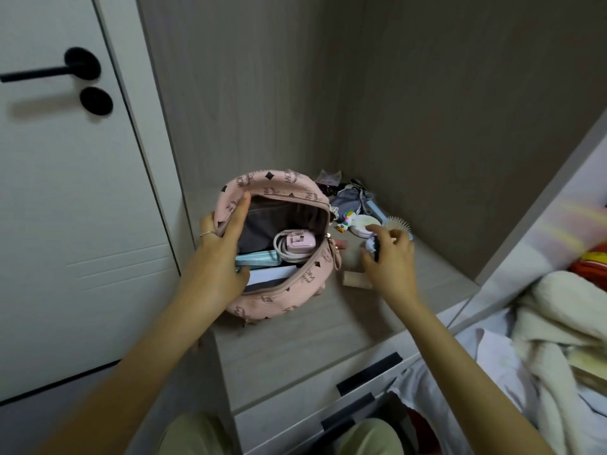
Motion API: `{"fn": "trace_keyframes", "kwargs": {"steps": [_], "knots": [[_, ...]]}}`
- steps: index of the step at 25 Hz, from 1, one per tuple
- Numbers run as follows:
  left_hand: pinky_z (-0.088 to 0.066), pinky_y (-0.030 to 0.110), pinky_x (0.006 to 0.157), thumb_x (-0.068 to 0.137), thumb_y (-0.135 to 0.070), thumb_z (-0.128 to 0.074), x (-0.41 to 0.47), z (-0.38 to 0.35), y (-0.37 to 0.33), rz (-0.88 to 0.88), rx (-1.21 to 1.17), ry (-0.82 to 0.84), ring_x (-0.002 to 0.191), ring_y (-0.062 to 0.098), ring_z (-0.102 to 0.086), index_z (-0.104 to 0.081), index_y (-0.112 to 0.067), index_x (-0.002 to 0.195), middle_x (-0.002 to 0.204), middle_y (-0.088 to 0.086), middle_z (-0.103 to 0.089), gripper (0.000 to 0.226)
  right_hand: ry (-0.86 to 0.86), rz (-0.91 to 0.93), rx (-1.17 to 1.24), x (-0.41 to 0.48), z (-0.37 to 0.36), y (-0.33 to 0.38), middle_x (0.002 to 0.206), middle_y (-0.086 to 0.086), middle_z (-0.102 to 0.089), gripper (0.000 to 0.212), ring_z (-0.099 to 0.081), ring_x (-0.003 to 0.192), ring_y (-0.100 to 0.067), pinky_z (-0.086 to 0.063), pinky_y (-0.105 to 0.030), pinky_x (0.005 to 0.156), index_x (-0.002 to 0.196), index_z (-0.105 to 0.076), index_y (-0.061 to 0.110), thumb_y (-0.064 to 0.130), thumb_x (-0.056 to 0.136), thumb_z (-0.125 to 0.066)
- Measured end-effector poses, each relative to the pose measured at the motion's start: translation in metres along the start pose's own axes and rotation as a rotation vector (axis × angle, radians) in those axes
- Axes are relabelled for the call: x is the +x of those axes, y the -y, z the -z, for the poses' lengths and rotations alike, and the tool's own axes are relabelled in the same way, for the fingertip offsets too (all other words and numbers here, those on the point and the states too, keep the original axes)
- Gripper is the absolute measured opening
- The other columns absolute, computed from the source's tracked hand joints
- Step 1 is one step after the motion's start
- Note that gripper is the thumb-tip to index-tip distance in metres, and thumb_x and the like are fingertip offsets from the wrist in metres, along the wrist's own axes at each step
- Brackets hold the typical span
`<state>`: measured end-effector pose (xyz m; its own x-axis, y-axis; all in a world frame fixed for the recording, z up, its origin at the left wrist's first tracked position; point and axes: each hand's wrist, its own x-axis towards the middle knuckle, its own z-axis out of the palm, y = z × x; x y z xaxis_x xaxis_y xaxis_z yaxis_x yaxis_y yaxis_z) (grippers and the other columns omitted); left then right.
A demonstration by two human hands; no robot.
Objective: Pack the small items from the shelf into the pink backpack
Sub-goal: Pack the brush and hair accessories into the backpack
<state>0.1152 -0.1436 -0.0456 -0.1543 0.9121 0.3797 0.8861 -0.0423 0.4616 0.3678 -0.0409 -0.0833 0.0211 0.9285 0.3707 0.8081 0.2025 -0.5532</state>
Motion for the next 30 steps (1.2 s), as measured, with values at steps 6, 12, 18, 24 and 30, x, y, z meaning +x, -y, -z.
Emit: {"fn": "trace_keyframes", "kwargs": {"steps": [6,12,18,24,30], "knots": [[-0.047,0.029,0.059,0.070,-0.008,-0.076,0.000,0.000,-0.002,0.009,0.030,0.027,0.074,0.022,-0.059,0.020,-0.058,0.133,0.138,0.001,-0.012,0.126,0.177,-0.020,-0.163,0.015,-0.015,-0.029,0.119,-0.014,-0.048,0.021,-0.054,0.098,-0.035,-0.040,-0.031,0.078,0.100,-0.067,0.002,0.019,0.090,-0.058],[-0.039,0.023,0.055,0.079,-0.012,-0.069,-0.002,-0.001,0.003,-0.006,0.033,0.007,0.059,0.010,-0.045,0.015,-0.057,0.135,0.139,0.010,-0.024,0.110,-0.189,0.069,0.304,0.007,0.009,-0.003,0.093,-0.010,-0.056,0.006,-0.055,0.083,-0.022,-0.036,-0.021,0.067,0.087,-0.058,0.001,-0.003,0.082,-0.055],[-0.035,0.005,0.088,0.081,0.018,-0.045,0.003,0.004,0.015,-0.085,-0.293,-0.262,0.106,0.013,-0.048,-0.044,-0.027,0.137,0.119,0.005,-0.046,0.072,-0.148,0.437,0.712,-0.015,0.058,0.062,0.093,0.001,-0.058,0.024,-0.058,0.090,-0.012,-0.046,-0.022,0.081,0.094,-0.054,0.007,-0.008,0.075,-0.050],[-0.041,0.023,0.090,0.069,0.024,-0.045,0.014,0.015,0.022,-0.150,-0.285,-0.370,0.110,0.018,-0.050,-0.058,-0.009,0.082,0.117,0.007,-0.050,0.038,0.183,0.604,0.604,-0.022,0.057,0.088,0.098,0.000,-0.048,0.035,-0.050,0.092,-0.019,-0.042,-0.023,0.082,0.095,-0.048,0.014,-0.007,0.068,-0.053],[-0.031,0.020,0.105,0.074,0.019,-0.053,0.013,0.017,0.024,-0.188,-0.229,-0.192,0.127,0.020,-0.043,-0.060,-0.009,0.122,0.142,0.012,-0.040,0.056,0.064,0.349,0.776,-0.028,0.030,0.104,0.090,0.015,-0.058,0.022,-0.056,0.084,0.003,-0.042,-0.012,0.073,0.099,-0.052,0.020,0.011,0.083,-0.065]]}}
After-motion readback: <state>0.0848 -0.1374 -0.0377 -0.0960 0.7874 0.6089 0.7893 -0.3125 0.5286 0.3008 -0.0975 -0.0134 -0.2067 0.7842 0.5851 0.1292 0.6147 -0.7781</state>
